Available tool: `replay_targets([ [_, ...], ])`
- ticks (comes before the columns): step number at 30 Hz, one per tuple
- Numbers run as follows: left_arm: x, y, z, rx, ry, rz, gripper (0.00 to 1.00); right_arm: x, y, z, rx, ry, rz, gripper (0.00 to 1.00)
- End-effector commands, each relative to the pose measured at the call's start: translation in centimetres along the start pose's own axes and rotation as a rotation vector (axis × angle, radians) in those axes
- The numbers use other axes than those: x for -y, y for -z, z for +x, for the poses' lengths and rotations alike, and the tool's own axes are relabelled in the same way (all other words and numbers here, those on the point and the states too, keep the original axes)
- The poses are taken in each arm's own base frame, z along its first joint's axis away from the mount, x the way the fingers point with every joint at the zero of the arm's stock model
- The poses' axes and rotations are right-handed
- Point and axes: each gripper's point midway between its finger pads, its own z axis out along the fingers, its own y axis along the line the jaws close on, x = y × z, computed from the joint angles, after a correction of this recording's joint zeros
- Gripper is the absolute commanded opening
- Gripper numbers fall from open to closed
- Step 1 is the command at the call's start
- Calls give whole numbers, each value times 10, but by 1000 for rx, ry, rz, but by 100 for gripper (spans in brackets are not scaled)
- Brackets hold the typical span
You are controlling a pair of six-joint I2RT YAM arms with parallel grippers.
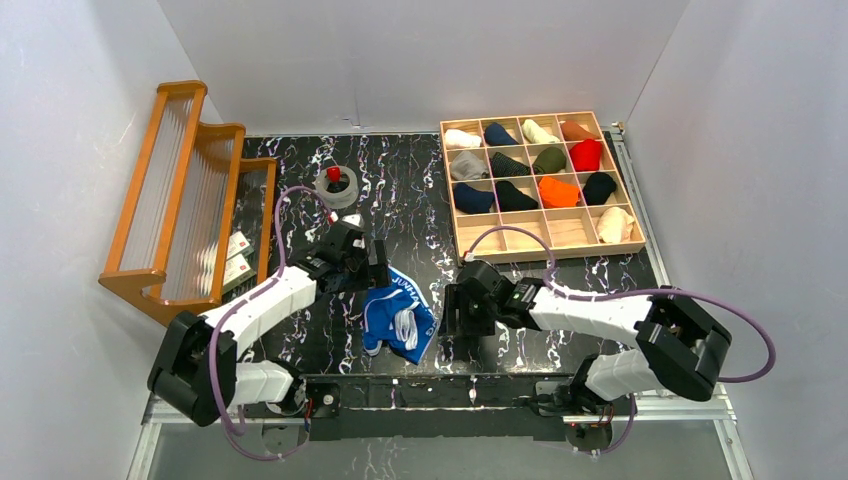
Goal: Roll the underwear
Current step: Flatten out the underwear at the center of the board.
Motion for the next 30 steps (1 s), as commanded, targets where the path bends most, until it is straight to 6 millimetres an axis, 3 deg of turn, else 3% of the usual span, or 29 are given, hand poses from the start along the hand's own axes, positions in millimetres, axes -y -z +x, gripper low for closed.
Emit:
replay_targets([
  [1,8,-5,-20,56,-65,35,98,-28,-2,-2,-22,-39,-132,68],
  [9,12,-30,-22,-14,-125,71,92,-39,-21,8,-109,-33,-188,66],
  [11,15,-36,-19,-38,-135,101,88,-41,-28,10,-134,-33,-193,60],
  [15,21,-40,-13,-79,-175,146,69,-45,-40,10,-150,-29,-199,46],
  [18,23,-39,-10,-87,-197,170,53,-43,-44,6,-134,-19,-179,30],
  [19,23,-38,-11,-80,-201,174,45,-43,-44,3,-125,-14,-179,17],
  [21,24,-36,-19,-44,-200,168,25,-44,-42,-3,-106,6,-185,1],
  [23,28,-32,-33,3,-186,163,5,-48,-37,-11,-91,38,-210,1],
  [24,32,-29,-40,24,-188,172,0,-47,-34,-14,-90,56,-205,1],
  [30,35,12,-83,158,-201,124,0,-44,-9,-43,-9,156,-148,1],
])
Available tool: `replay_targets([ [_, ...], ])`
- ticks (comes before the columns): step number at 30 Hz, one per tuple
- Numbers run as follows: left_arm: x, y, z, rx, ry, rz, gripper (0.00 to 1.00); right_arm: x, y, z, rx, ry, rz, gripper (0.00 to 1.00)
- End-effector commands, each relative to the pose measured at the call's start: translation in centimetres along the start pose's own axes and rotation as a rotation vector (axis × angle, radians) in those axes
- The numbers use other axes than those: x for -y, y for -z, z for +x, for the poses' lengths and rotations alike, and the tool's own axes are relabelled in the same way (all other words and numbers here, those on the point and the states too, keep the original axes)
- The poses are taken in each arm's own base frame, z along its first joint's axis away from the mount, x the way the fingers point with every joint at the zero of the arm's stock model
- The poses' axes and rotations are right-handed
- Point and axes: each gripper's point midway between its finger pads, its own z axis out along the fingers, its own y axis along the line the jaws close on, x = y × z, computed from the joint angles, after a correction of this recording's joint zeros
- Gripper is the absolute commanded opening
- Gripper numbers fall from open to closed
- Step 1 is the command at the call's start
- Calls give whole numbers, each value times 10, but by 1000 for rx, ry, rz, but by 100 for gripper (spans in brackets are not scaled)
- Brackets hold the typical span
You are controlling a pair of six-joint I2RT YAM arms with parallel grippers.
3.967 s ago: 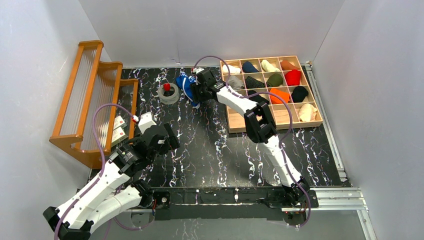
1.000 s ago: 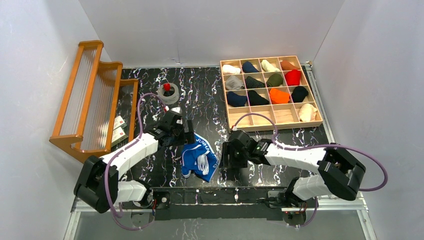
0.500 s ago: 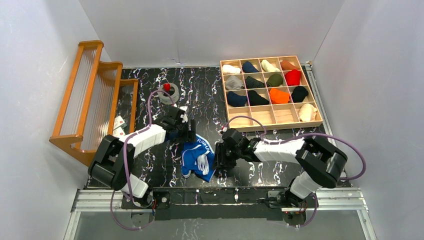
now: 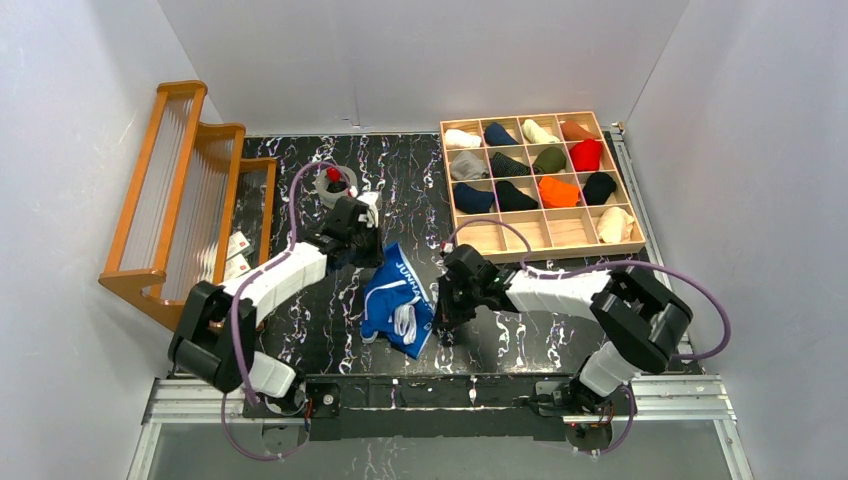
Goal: Roll the underwear
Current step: Flatten out the underwear at the center of the board.
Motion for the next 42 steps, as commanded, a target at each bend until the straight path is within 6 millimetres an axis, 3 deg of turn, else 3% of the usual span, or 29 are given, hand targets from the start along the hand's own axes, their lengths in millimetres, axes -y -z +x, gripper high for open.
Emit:
replay_targets([
  [1,5,50,-52,189,-15,-33,0,-13,33,-35,112,122,31,1],
  [3,6,62,-53,222,-6,-29,0,-12,39,-41,135,119,46,2],
  [4,-10,72,-47,236,36,-104,0,-14,37,-39,111,82,27,60],
  [8,-39,87,-31,258,100,-245,0,-25,21,-32,66,80,-63,77],
  [12,-64,99,-12,234,144,-366,0,-26,0,-33,10,71,-32,78],
  [16,-66,99,1,211,147,-364,0,-23,-11,-42,37,-9,19,74],
  [18,-73,102,7,199,155,-398,0,-18,-13,-45,55,-51,52,73],
  [22,-82,113,13,201,163,-449,0,-34,-5,-46,87,-100,-41,76],
  [28,-85,117,24,176,167,-460,0,-28,14,-63,234,-216,-14,80],
  [33,-79,117,26,179,179,-424,0,-13,-3,-56,206,-315,22,69],
  [34,-79,117,26,178,179,-421,0,-17,-6,-62,221,-322,-2,67],
  [42,-78,114,30,164,180,-414,0,-17,-9,-79,272,-384,-41,65],
])
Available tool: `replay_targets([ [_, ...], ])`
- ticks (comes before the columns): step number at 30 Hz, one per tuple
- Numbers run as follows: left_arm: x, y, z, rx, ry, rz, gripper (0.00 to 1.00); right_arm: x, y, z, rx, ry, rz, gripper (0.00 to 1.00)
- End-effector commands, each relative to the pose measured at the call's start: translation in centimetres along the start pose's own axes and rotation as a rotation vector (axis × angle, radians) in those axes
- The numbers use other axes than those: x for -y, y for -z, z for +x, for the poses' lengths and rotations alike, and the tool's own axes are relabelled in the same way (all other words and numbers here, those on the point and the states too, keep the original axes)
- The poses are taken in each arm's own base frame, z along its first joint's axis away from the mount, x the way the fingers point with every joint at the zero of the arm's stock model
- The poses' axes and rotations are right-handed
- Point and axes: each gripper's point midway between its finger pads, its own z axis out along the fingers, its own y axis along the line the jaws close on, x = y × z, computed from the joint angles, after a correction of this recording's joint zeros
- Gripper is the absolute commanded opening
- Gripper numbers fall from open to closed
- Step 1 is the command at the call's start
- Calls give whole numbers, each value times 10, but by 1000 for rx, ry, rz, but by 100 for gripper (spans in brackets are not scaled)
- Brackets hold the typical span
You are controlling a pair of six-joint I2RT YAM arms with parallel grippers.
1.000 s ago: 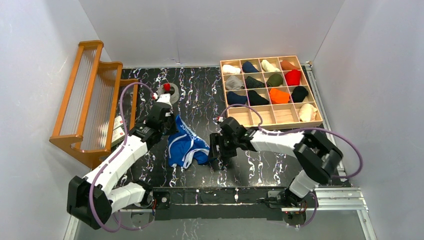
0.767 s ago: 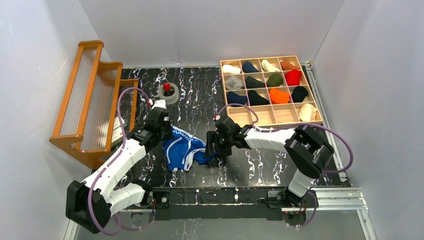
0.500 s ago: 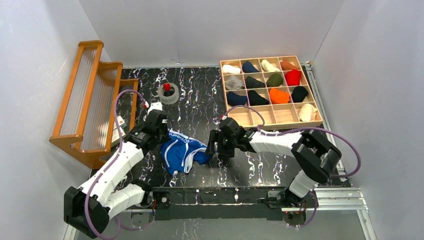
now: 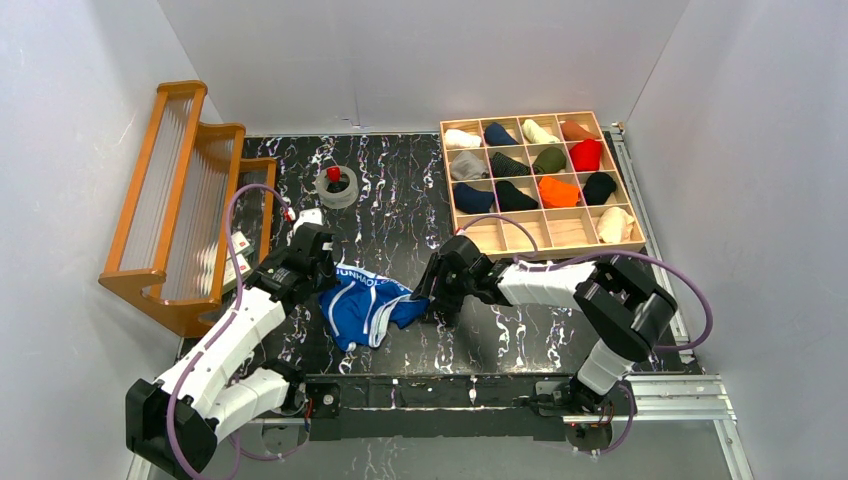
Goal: Roll the underwear
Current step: Flatten out the underwear at the center of the board.
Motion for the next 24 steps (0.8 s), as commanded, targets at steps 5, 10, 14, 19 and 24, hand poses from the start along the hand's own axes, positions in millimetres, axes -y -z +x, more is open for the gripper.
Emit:
replay_targets([
  [5,-6,0,10,-22,0,-12,0,-27,20,-25,99,-60,-136,71],
  [10,-6,-1,11,-23,-3,-11,0,-2,10,-25,87,-111,-33,66],
  [14,-6,0,11,-21,-1,-8,0,12,-5,-12,38,-163,-17,61],
  [19,-6,2,10,-18,-4,-2,0,24,-19,-7,8,-170,24,59],
  [24,-5,2,10,-14,-2,2,0,29,-31,-3,-13,-162,40,40],
])
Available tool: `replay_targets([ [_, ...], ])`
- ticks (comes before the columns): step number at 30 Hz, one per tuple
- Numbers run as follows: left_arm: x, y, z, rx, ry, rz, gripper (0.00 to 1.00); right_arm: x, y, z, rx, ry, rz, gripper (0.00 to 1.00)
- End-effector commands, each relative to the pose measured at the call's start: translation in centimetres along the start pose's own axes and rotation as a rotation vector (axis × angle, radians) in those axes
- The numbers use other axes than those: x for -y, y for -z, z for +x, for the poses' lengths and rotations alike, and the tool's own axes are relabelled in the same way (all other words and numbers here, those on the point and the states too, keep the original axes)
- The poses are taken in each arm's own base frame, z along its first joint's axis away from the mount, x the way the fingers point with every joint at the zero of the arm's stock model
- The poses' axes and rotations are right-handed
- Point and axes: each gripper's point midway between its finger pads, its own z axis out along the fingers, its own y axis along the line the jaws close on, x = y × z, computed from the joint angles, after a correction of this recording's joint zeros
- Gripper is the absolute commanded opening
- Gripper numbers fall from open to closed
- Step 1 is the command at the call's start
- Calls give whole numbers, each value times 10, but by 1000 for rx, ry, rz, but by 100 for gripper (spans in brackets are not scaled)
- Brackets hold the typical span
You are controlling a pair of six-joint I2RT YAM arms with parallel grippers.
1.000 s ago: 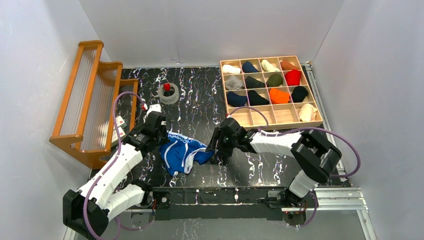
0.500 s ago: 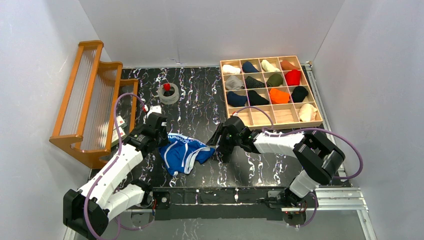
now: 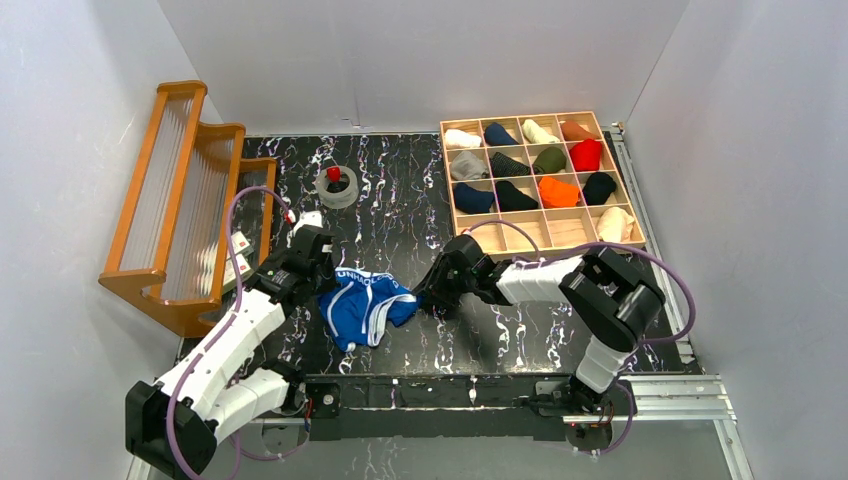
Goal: Roll the underwear
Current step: Flatten out the underwear at the center of the board.
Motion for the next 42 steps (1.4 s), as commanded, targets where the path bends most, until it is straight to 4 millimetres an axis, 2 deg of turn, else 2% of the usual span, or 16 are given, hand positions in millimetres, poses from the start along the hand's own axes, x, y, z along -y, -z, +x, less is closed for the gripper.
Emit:
replay_targets([
  [1,-5,3,3,2,1,-3,0,32,-13,1,-1,8,110,30],
  [3,-5,4,3,8,4,-2,0,22,-10,-6,23,68,92,16],
  [6,-5,5,2,13,7,-1,0,-6,1,-21,65,202,40,8],
  [8,-5,7,-1,22,13,-1,0,-37,12,-29,69,326,-40,1],
  [12,-5,19,-14,80,49,10,0,-73,44,-38,103,535,-110,1],
  [20,4,62,-37,162,171,113,0,-105,112,-28,120,811,-255,1],
  [23,11,68,-26,128,240,170,0,-105,131,-13,72,875,-313,1],
  [26,11,52,1,40,276,154,0,-81,129,8,-42,863,-306,4],
  [27,11,43,10,13,291,142,0,-71,124,14,-85,859,-300,9],
  [28,11,33,19,-14,298,132,0,-58,117,15,-106,834,-255,23],
  [30,10,16,29,-27,295,107,17,-33,102,5,-100,774,-113,57],
  [31,8,10,29,-19,287,91,28,-30,98,-5,-69,765,-59,65],
  [32,6,7,27,-6,277,78,37,-28,96,-15,-41,756,-7,67],
  [35,-4,8,12,43,241,17,81,-36,96,-40,21,738,28,76],
  [39,-10,7,-5,70,171,-38,98,-32,93,-56,40,627,55,77],
  [42,-9,-2,-8,36,105,-66,98,-15,83,-54,8,565,111,78],
])
